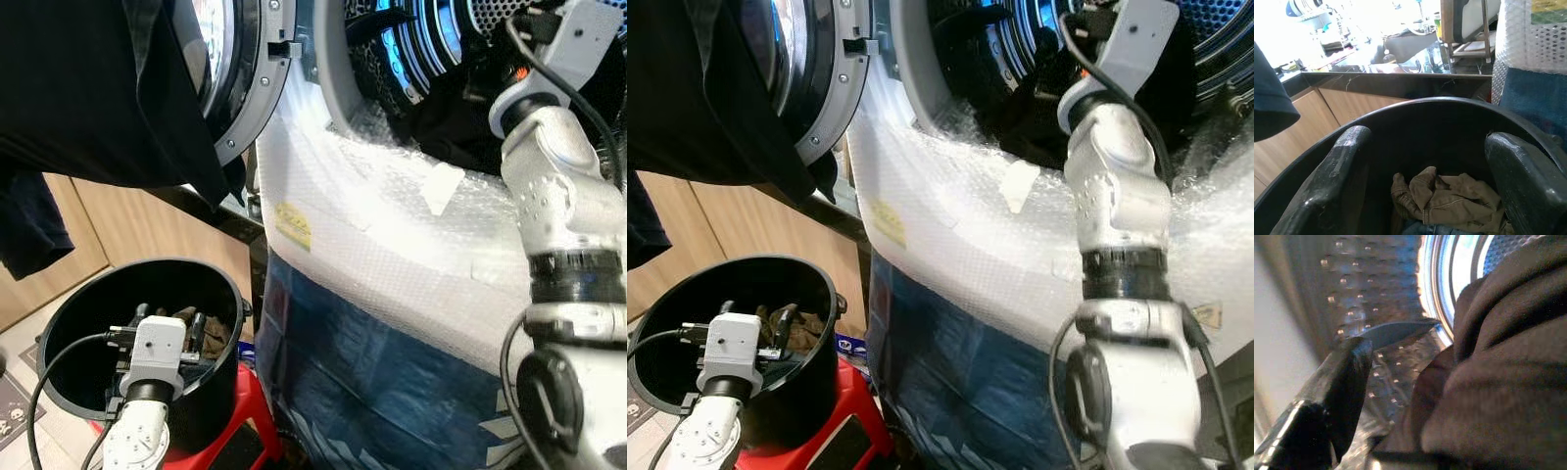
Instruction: Clothes washing
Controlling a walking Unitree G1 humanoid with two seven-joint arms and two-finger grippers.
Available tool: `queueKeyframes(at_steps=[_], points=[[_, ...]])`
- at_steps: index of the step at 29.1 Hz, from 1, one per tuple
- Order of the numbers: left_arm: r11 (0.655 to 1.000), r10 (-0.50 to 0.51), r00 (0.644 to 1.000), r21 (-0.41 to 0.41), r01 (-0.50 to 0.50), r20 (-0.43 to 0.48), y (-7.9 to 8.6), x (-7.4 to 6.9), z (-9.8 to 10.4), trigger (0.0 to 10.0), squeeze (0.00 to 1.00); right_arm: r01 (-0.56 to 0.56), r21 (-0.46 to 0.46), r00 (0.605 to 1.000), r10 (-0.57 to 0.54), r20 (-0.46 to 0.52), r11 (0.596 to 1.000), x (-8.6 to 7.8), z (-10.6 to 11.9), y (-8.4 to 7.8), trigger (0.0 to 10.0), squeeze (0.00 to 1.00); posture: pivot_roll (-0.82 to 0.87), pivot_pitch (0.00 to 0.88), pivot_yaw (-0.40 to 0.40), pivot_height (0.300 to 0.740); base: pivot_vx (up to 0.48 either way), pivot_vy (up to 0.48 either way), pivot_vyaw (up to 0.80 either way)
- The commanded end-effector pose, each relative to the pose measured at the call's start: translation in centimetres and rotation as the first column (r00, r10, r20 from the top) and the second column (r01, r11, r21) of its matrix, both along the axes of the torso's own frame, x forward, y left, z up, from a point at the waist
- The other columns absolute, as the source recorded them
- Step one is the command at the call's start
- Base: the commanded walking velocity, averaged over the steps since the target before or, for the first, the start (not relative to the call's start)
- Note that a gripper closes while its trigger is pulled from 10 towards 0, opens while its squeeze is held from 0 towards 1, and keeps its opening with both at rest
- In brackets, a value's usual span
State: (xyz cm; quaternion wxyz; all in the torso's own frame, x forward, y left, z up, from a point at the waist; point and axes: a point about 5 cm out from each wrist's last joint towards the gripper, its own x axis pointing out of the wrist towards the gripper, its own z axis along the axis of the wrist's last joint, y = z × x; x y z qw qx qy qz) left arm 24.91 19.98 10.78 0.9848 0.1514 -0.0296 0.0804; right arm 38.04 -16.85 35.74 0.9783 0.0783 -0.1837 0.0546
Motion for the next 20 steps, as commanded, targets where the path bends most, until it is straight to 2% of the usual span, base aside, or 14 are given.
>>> queueKeyframes(at_steps=[1,8,13,14,15,16,20], points=[[1.000,-0.010,1.000,0.008,0.010,0.001,-0.3,-0.1,0.1,10.0,0.00,-0.047,-0.028,0.998,0.048,0.045,0.999,-1.0,1.0,0.5,10.0,1.00,0.28,0.000,-0.072,0.740,0.000,0.000,0.00],[1.000,-0.020,1.000,0.010,0.020,-0.003,-0.4,-0.1,0.0,10.0,0.00,-0.048,-0.114,0.998,0.051,0.023,0.992,-2.2,0.5,-0.3,10.0,1.00,0.28,0.000,-0.077,0.740,0.000,0.000,0.00],[1.000,-0.019,1.000,0.009,0.019,0.000,-0.4,-0.1,0.1,10.0,0.00,-0.081,-0.156,0.996,0.084,0.011,0.984,-2.8,0.0,-0.2,10.0,1.00,0.28,0.000,-0.079,0.740,0.000,0.000,0.00],[1.000,-0.018,1.000,0.007,0.018,0.001,-0.4,-0.1,0.1,10.0,0.00,-0.124,-0.192,0.992,0.128,0.007,0.973,-3.4,-0.3,0.0,10.0,1.00,0.28,0.000,-0.079,0.740,0.000,0.000,0.00],[1.000,-0.021,1.000,0.008,0.021,0.000,-0.4,-0.1,0.1,10.0,0.00,-0.179,-0.257,0.983,0.181,-0.017,0.950,-4.2,-1.0,0.4,10.0,0.92,0.28,0.000,-0.079,0.740,0.000,0.000,0.00],[1.000,-0.022,1.000,0.008,0.022,0.000,-0.4,-0.1,0.1,10.0,0.00,-0.194,-0.283,0.981,0.194,-0.028,0.939,-4.5,-1.3,0.5,10.0,0.00,0.28,0.000,-0.077,0.740,0.000,0.000,0.00],[1.000,-0.024,1.000,0.009,0.024,0.004,-0.5,0.0,0.2,10.0,0.00,-0.200,-0.296,0.980,0.192,-0.058,0.934,-4.7,-2.0,0.3,10.0,0.00,0.28,0.000,-0.078,0.740,0.000,0.000,0.00]])
